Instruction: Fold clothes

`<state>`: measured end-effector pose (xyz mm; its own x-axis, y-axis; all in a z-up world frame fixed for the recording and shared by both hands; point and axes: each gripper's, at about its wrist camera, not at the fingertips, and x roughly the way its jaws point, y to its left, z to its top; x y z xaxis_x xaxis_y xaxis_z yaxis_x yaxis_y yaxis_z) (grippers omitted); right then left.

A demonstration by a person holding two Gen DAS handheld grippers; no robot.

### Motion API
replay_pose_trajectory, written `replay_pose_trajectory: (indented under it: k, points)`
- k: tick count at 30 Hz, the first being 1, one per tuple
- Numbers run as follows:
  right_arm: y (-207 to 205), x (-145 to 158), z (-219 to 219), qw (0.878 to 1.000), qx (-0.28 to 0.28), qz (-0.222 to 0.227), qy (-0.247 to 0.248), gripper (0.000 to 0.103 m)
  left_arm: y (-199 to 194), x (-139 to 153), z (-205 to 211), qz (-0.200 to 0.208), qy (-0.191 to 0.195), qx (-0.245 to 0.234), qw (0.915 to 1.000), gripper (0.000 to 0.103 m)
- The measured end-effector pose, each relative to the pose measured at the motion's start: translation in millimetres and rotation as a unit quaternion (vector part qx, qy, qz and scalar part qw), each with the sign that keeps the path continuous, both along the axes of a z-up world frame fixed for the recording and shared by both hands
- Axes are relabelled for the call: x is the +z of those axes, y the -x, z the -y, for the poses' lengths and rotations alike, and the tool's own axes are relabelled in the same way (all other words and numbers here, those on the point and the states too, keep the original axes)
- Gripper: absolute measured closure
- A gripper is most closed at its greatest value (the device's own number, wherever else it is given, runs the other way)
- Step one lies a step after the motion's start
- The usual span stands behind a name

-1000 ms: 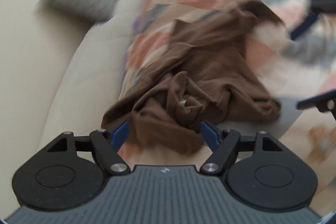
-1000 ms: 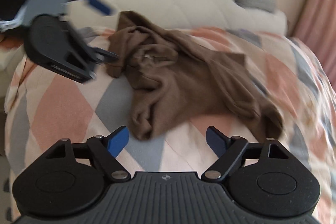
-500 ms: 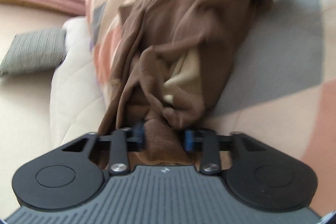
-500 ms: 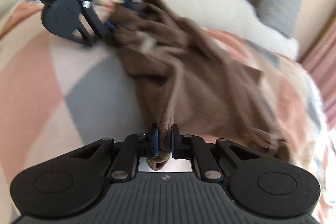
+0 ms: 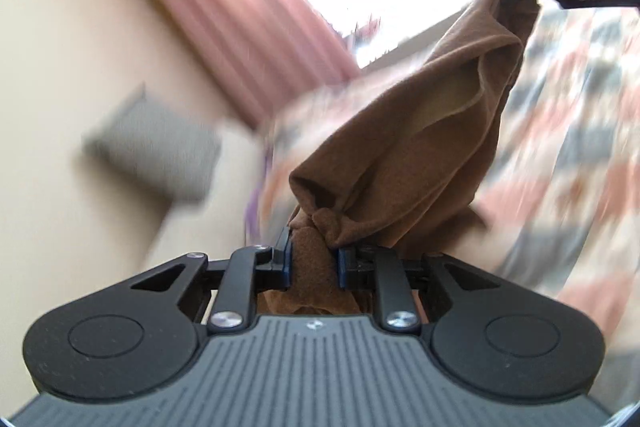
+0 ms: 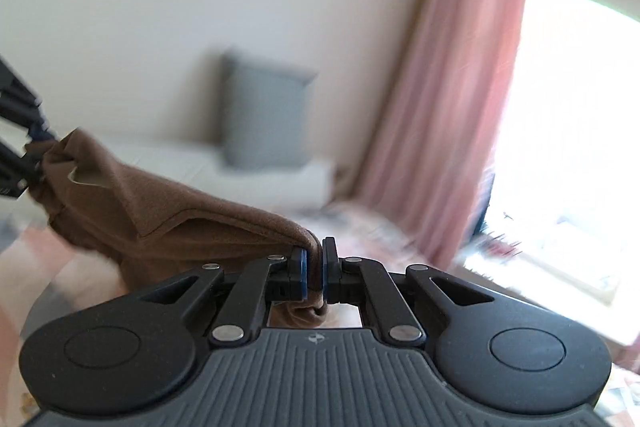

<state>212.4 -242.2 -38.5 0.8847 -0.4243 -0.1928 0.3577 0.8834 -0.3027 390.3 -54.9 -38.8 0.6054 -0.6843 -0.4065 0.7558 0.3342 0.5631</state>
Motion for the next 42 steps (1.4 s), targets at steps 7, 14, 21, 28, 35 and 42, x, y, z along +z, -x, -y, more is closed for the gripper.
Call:
replay_pose_trajectory:
  k: [7,14,21,28,35,42]
  points:
    - [184,86,34,0.991,-0.082,0.095,0.046,0.099,135,89,47,-0.001,0.069,-0.123,0.9900,0.083]
    - [357,61,36,0.992,-0.114,-0.013,0.057,0.098,329,33,64,-0.086,0.018,-0.223,0.9709,0.071]
    - [476,-169,33,0.886,-0.182,-0.403,-0.137,0.090,450,-153,67,-0.248,-0.183,-0.218,0.9259,0.071]
    - [495,-211,21,0.872,-0.145,-0.415,-0.216,0.045,477,-218,58,-0.213,-0.260,-0.199,0.9207,0.064]
    - [437,-237,26,0.903,-0.016,-0.381,-0.197,0.044,510,-274,49,-0.099,-0.307,-0.301,0.8974,0.058]
    - [399,-304,26,0.899,0.005,-0.424,-0.107,0.048,518,-329,18,0.041,-0.294,-0.393,0.8700,0.051]
